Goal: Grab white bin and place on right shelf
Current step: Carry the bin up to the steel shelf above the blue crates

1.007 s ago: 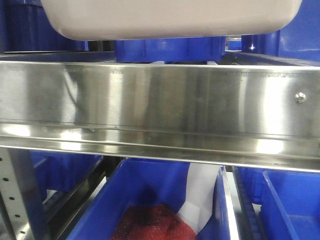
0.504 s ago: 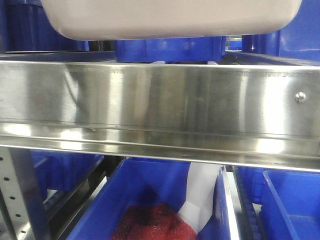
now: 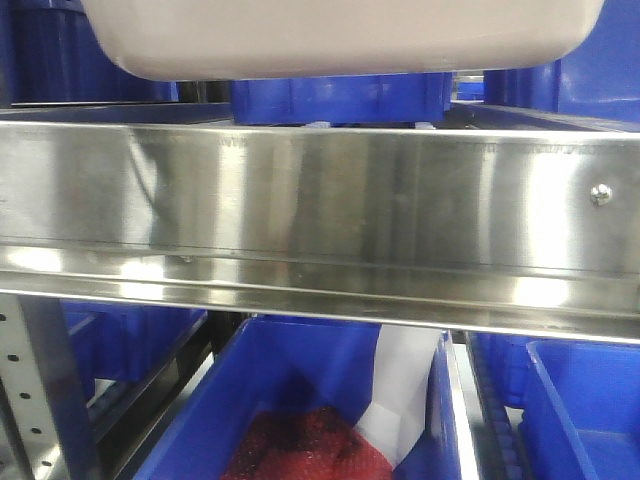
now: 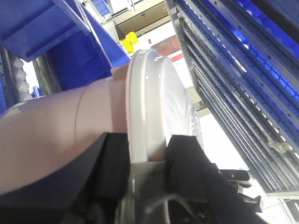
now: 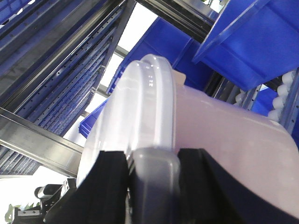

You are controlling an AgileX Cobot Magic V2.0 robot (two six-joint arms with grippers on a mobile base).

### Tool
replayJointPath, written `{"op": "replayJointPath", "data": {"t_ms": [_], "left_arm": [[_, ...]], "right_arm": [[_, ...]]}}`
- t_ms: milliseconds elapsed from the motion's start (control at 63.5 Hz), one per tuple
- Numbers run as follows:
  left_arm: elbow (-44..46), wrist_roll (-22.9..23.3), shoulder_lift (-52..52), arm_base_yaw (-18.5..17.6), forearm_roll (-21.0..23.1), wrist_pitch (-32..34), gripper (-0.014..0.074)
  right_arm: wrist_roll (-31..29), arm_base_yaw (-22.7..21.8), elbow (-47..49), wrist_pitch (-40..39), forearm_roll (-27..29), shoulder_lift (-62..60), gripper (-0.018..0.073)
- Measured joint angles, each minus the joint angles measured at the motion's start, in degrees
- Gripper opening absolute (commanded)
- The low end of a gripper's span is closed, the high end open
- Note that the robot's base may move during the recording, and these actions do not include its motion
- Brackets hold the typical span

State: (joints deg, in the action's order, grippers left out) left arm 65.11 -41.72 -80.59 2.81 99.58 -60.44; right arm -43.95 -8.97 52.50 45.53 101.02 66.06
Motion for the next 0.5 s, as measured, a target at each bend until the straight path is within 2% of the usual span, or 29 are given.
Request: {"op": "replayJointPath", "data": {"t_ms": [315, 504], "left_arm": [[3.93, 0.0, 0.0, 0.0, -0.34, 0.31, -0.0126], [5.15, 0.38, 0.0, -0.33, -3.11, 3.57, -0.0126]], "right_arm": [[0.0, 0.11, 2.31, -0.13, 0.19, 0.85, 0.0057], [0.0, 0.67, 5.15, 0.1, 0.34, 4.61, 0.0057]]}}
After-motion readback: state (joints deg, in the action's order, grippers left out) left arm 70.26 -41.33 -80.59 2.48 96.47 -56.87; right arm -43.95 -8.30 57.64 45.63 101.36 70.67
